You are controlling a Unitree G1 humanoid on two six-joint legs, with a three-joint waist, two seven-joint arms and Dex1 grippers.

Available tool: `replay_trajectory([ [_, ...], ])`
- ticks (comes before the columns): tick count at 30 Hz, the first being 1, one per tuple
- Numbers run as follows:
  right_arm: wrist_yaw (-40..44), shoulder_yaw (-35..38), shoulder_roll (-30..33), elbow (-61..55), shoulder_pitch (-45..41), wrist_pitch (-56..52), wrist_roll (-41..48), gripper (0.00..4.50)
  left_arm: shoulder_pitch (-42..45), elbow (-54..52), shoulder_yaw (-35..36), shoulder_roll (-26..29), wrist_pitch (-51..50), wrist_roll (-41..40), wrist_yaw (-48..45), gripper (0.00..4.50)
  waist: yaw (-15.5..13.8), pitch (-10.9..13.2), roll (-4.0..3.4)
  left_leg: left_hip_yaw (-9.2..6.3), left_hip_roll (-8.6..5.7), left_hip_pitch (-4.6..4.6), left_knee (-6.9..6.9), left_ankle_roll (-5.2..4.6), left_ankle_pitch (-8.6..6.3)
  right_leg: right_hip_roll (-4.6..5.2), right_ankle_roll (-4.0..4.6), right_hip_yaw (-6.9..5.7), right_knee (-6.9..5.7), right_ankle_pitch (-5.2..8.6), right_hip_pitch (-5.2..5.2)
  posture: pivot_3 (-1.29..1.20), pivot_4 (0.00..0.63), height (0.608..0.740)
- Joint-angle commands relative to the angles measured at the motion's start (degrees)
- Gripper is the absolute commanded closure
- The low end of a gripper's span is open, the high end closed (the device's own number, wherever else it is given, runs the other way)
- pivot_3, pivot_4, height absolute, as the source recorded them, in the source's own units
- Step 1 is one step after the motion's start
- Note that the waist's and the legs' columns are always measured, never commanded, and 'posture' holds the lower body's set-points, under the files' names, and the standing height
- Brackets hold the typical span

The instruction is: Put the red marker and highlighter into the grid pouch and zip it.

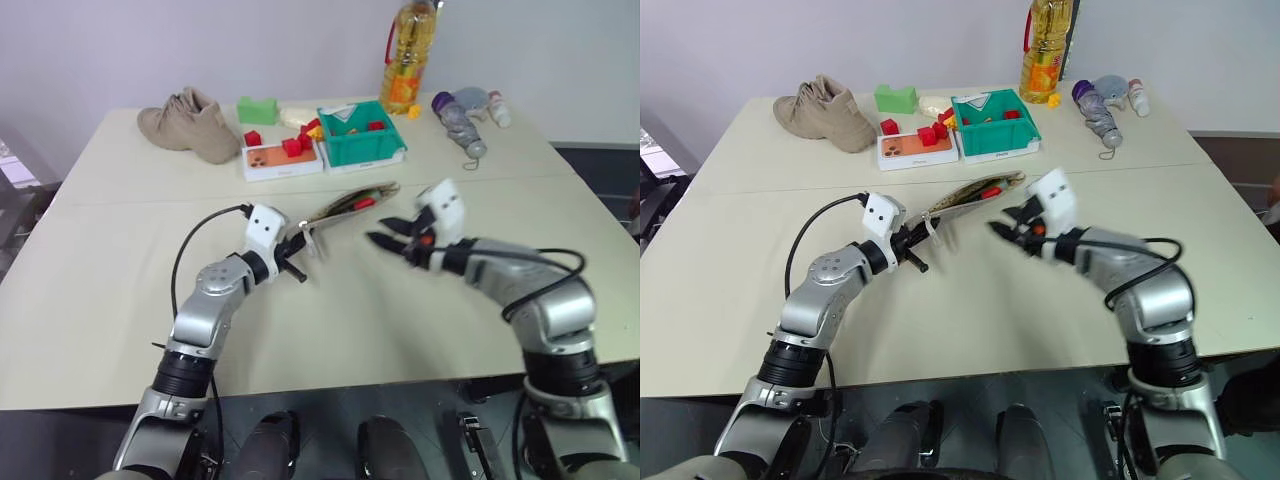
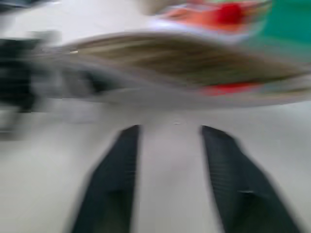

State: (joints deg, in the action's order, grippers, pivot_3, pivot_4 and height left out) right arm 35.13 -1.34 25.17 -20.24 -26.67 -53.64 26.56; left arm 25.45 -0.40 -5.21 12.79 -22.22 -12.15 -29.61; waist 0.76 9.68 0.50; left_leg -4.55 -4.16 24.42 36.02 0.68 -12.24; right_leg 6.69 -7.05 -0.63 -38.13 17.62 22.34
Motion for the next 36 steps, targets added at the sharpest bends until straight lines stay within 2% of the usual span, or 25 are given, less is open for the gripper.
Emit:
replay_trajectory([
  [1,-3.9,-1.2,-4.3,-1.3,-1.0,-2.0,1.2,1.50,1.4,-1.6,0.7,-0.8,-0.1,-1.0,0.5,4.50,-0.2,0.0,0.00,0.00,-0.01,0.01,0.03,0.00,0.00,0.00,0.00,0.00,0.00,0.00,-0.01,0.00,0.150,0.739],
  [5,-7.2,-2.4,-8.5,1.4,-2.7,-1.6,0.5,1.50,1.9,-2.0,0.2,-1.6,-0.2,-1.0,0.6,4.50,-0.3,0.0,0.00,-0.02,-0.06,0.01,0.05,0.01,0.00,0.03,0.00,-0.01,0.01,0.00,-0.02,0.00,0.150,0.739],
  [13,-8.7,-5.8,-11.6,4.6,-4.8,0.8,-0.9,1.50,1.9,-2.2,-0.1,-2.2,-0.4,-0.7,0.7,4.50,0.0,0.0,0.00,-0.02,-0.02,0.01,-0.02,0.01,0.00,-0.01,0.00,0.00,-0.01,0.00,0.04,0.00,0.150,0.739],
  [19,-9.3,-4.2,-11.3,5.6,-5.2,2.2,-1.3,4.45,1.6,-2.4,0.0,-2.1,-0.4,-0.6,0.8,4.50,-0.1,0.0,0.00,-0.01,-0.04,0.01,0.01,0.01,0.00,0.00,0.00,0.00,0.00,0.00,0.03,0.00,0.150,0.739],
  [22,-8.7,-2.4,-9.0,4.2,-5.4,2.1,-1.0,4.45,1.3,-2.1,0.1,-1.5,0.0,-0.3,0.6,4.50,-0.1,0.0,0.00,-0.01,-0.04,0.01,0.00,0.01,0.00,0.00,0.00,0.00,0.00,0.00,0.03,0.00,0.150,0.739],
  [28,-7.8,3.5,-0.6,3.1,-7.4,2.2,-1.2,4.45,-0.3,-1.1,-0.3,2.0,2.5,1.4,-1.1,4.50,0.0,0.0,0.00,0.00,-0.03,0.01,-0.02,0.01,0.00,0.00,0.00,0.00,0.00,0.00,0.04,0.00,0.150,0.739],
  [36,-7.1,9.5,12.2,10.3,-9.1,5.7,-5.3,4.45,-4.0,-0.9,-0.4,6.2,5.6,2.6,-3.3,4.50,-0.1,0.0,0.00,0.03,-0.02,0.00,-0.04,0.00,0.00,0.02,0.00,0.01,0.04,0.00,0.02,0.00,0.150,0.739],
])
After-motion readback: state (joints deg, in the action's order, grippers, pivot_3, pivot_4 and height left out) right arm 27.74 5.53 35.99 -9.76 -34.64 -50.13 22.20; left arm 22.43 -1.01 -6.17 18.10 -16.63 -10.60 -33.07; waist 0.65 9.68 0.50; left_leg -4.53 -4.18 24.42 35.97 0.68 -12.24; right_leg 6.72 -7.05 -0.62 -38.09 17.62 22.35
